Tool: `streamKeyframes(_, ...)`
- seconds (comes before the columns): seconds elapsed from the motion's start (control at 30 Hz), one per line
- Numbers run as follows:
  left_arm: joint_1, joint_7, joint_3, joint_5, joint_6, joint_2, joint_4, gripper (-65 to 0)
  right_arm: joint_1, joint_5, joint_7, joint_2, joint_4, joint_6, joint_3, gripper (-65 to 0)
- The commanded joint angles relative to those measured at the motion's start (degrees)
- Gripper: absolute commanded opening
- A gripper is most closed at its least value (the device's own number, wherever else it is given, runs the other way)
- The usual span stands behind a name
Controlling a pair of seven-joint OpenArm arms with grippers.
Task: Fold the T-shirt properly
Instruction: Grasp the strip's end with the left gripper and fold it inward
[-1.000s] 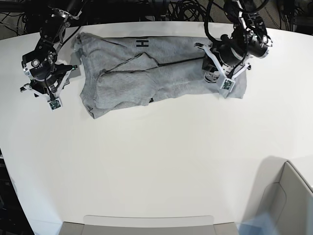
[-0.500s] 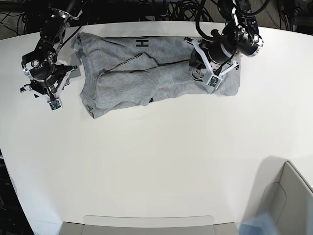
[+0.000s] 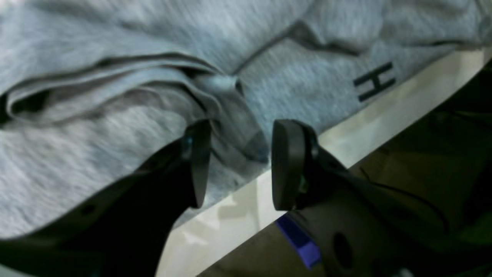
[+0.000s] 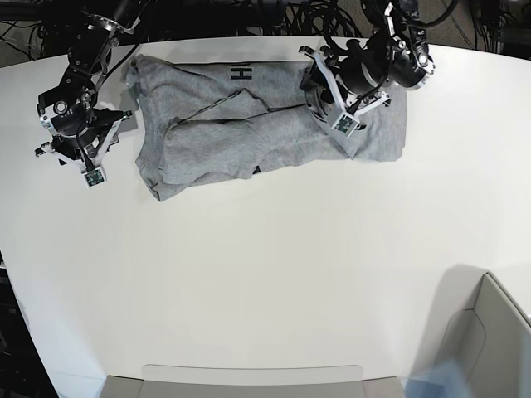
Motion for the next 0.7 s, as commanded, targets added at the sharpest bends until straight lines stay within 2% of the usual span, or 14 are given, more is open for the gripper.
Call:
streamKeyframes(0.0,-0.7,-0.8,0.1,-1.4,-0.1,0.2,0.8,-38.6,0.6,0.1,0.4,0.5,0.8,0.9,0.0,-38.8)
streamKeyframes(0.13,-0.8,-0.8,-0.4,-3.2,-0.1,0.1,0.8,-38.8,0.8,0.1,0.4,0.5,-0.6,0.9,0.0,-38.8)
streamKeyframes(0.2,-0.9,-0.8,-0.5,-3.4,-0.1,-0.1,0.8,-41.0,0.8,0.1,0.4,0.7,-1.7,0.9,0.0,-38.8)
streamKeyframes(0.27,-1.5,-0.8,-0.9,-3.4,-0.1,-0.2,1.0,-47.4,0.8,0.1,0.4,0.6,-2.0,0.9,0.0,-38.8)
streamKeyframes(0.4,-2.5,-0.8,-8.4,-3.5,-0.1,-0.1,1.0,-65.0,0.8,0.1,0.4,0.6,-2.0,0.9,0.0,-38.8)
streamKeyframes(0.5,-2.6,-0.8,-11.4,-3.5,-0.1,-0.2,0.9,-65.0,0.8,0.1,0.4,0.6,-2.0,0.9,0.0,-38.8)
streamKeyframes(0.67,-2.6,-0.8,-11.7,-3.1,-0.1,-0.3,0.7,-65.0,0.8,0.1,0.4,0.7,-1.9,0.9,0.0,-38.8)
